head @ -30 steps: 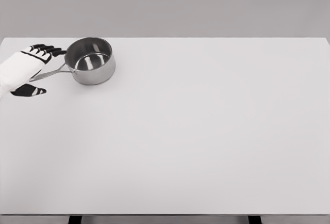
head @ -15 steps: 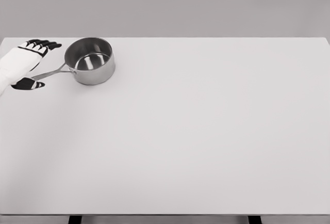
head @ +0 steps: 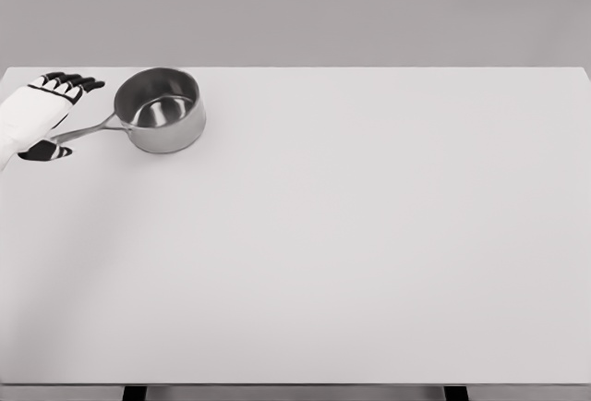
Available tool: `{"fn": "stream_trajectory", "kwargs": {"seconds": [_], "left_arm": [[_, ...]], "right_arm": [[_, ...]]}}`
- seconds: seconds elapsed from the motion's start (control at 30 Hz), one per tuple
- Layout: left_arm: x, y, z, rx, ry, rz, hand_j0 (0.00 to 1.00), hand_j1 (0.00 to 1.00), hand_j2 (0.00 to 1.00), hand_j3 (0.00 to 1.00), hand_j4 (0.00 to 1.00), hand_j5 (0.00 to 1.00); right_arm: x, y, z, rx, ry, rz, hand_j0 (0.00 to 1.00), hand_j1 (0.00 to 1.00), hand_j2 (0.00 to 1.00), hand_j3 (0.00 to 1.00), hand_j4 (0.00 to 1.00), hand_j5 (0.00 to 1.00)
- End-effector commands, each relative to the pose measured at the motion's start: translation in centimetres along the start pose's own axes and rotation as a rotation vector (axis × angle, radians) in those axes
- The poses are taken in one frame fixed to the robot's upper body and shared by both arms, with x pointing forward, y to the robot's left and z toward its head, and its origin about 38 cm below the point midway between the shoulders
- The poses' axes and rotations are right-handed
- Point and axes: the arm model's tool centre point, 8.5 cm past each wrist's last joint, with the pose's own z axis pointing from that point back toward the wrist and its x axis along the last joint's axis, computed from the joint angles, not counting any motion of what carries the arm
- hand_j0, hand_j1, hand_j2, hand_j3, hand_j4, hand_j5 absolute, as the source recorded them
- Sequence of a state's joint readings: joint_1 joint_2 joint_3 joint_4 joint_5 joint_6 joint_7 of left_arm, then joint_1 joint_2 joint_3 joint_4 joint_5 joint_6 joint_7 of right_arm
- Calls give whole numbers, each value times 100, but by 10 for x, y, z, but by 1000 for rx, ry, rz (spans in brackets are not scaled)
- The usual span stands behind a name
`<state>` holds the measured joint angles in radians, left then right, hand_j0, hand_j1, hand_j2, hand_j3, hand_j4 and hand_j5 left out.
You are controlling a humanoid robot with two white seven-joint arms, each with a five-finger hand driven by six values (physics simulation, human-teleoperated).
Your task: Rotate pot handle
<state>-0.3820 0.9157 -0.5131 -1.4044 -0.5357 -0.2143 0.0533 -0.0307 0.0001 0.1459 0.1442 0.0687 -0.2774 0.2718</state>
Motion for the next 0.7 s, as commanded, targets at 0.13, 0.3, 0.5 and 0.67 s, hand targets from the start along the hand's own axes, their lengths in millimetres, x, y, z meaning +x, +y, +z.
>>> {"fn": "stream_trajectory", "kwargs": {"seconds": [0.13,0.3,0.5,0.67], "left_arm": [[-4,-1,1,-7,9,-18,100,100,100,100,100,100],[-9,0,2,-6,24,-21,100,100,100,100,100,100],[-13,3,0,-6,34,-56,100,100,100,100,100,100],[-21,4,-1,-10,54,-60,100,100,100,100,100,100]], "right_arm": [[0,0,0,0,0,0,100,100,100,100,100,100],[0,0,0,0,0,0,100,100,100,100,100,100],[0,0,0,0,0,0,100,100,100,100,100,100],[0,0,0,0,0,0,100,100,100,100,100,100]]}}
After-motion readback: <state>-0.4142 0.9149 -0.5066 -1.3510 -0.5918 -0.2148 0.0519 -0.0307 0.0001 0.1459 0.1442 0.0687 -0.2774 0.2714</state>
